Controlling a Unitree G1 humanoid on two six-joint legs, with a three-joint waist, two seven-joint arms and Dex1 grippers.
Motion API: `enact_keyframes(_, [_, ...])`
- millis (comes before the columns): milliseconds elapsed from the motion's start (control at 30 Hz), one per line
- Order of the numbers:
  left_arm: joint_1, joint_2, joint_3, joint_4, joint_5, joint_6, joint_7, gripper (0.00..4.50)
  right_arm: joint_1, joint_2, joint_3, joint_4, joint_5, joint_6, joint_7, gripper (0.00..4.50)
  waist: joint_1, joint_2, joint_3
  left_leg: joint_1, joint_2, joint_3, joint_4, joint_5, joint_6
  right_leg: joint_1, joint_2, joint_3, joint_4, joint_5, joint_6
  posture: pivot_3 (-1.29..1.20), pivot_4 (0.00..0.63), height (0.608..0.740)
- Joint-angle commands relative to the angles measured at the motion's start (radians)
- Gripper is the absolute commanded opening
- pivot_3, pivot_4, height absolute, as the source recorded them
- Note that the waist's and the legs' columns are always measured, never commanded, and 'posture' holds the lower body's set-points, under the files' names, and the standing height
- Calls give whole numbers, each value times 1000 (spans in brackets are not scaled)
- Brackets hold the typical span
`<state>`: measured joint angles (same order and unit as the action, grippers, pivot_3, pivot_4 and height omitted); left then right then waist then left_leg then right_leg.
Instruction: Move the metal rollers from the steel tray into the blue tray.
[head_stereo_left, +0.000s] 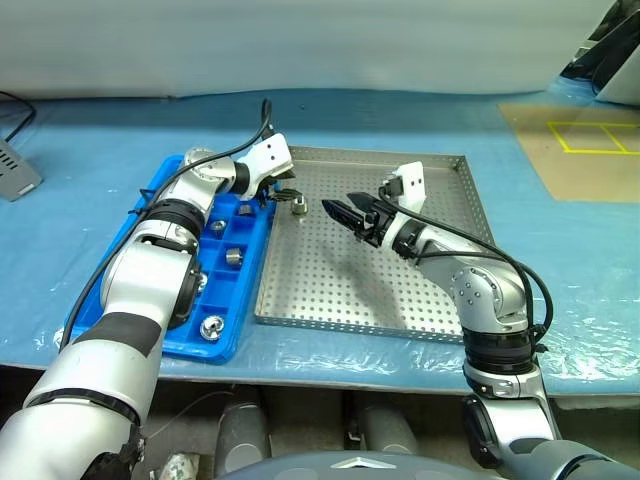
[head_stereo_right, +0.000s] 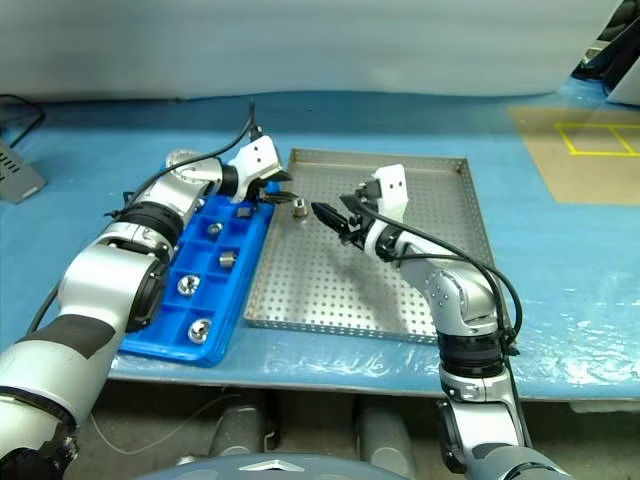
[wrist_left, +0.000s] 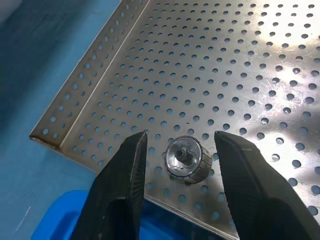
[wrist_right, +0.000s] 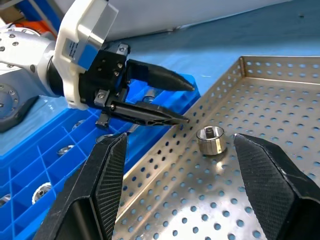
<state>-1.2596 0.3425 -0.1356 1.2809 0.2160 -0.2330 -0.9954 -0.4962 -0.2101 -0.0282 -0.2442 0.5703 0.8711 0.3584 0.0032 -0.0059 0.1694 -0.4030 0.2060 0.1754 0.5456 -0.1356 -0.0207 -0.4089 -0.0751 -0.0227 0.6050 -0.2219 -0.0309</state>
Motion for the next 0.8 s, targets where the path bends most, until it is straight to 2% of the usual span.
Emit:
enact_keyframes(33, [-50, -11, 12, 0, -3, 29, 78, 2244, -14, 6, 2, -10, 0, -28, 9, 3562, 6, 0, 0, 0, 0, 0, 0, 0, 0, 0, 0, 0, 0, 0, 0, -369, 150, 740])
enact_keyframes(67, [-54, -19, 11, 8, -1, 45, 91, 2244, -11, 7, 4, -13, 0, -28, 8, 3562, 10, 0, 0, 0, 0, 0, 0, 0, 0, 0, 0, 0, 0, 0, 0, -369, 150, 740])
enact_keyframes(167, [-58, -40, 9, 25, -2, 76, 86, 2866, 0, 10, 3, -24, -2, -27, -1, 3562, 12, 0, 0, 0, 0, 0, 0, 0, 0, 0, 0, 0, 0, 0, 0, -394, 150, 740])
enact_keyframes(333, [-59, -70, -33, 40, 42, 89, 96, 4475, 25, 5, -6, -47, -2, -25, -20, 3562, 11, 0, 0, 0, 0, 0, 0, 0, -1, 0, 0, 0, 0, 0, 0, -425, 150, 740])
enact_keyframes(533, [-41, -79, -123, 57, 139, 90, 113, 4475, 48, -1, -15, -62, 1, -27, -31, 3562, 8, 0, 0, 0, 0, 0, 0, 0, 0, 0, 0, 0, 0, 0, 0, -443, 150, 740])
enact_keyframes(800, [-22, -134, -180, 80, 222, 160, 260, 4475, 72, 9, -7, -81, 0, -28, -48, 3562, 8, 0, 0, 1, 0, 0, 0, 0, 0, 1, 0, 0, 0, 0, 0, -466, 150, 740])
